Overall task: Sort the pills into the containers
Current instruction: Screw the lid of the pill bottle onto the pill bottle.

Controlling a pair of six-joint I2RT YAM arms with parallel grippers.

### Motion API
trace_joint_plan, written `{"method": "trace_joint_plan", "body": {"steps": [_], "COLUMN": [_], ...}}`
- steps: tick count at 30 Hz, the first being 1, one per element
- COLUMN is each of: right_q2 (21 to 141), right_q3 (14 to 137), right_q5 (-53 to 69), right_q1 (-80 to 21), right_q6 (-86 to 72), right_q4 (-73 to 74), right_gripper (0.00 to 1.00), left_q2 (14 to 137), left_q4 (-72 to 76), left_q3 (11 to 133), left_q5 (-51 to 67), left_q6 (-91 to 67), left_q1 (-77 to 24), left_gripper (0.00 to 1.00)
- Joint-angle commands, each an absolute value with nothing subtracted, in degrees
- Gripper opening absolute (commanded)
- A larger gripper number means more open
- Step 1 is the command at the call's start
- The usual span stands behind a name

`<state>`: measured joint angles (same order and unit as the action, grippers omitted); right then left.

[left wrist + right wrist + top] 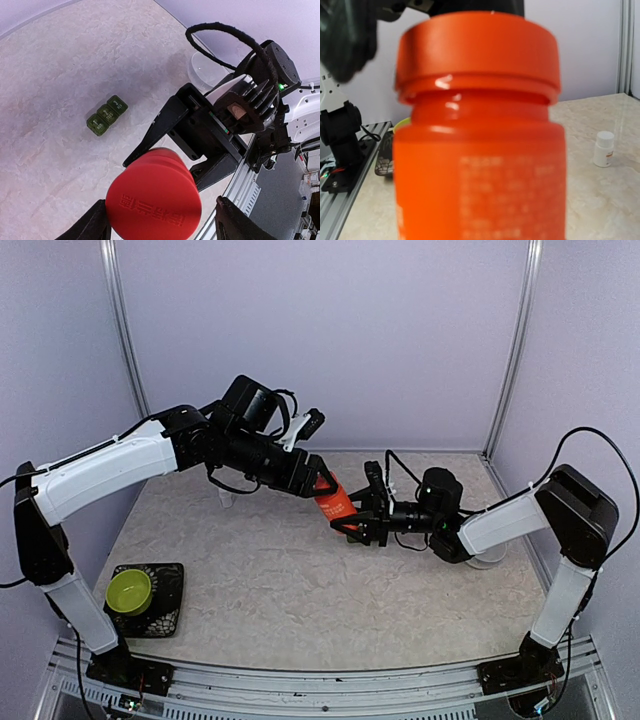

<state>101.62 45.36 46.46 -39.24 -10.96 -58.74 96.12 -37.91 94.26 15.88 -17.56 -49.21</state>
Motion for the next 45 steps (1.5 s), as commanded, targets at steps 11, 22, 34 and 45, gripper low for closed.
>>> {"method": "trace_joint_plan", "body": {"steps": [11,22,34,45], "right_q2": [99.52,98.62,99.14,99.10], "right_q3": [46.85,46.53,47.20,47.55], "right_q5": [46.16,46.42,47.63,47.80], "right_q1": [-39.73,-39.73,-39.73,-39.89], "right_q6": [-10.19,-11.09,-10.27,-9.83], "right_q4": [-58.03,-58.93,-57.15,-56.16], "right_gripper": [0.15,0.15,0.15,0.15], "left_q2": [96.41,95.72,97.03,98.54], "left_q4": [-36.34,-35.96,-38.16,-39.31], "left_q3": [95.48,94.34,97.16,98.58], "left_q5": [17.82,16.97,17.71,18.55], "left_q6": [-17.40,-17.20,-15.76,-14.91], "left_q1": [-48.43,-48.52,-46.85,-47.58], "left_gripper": [0.56,0.63,0.83,0.81]}}
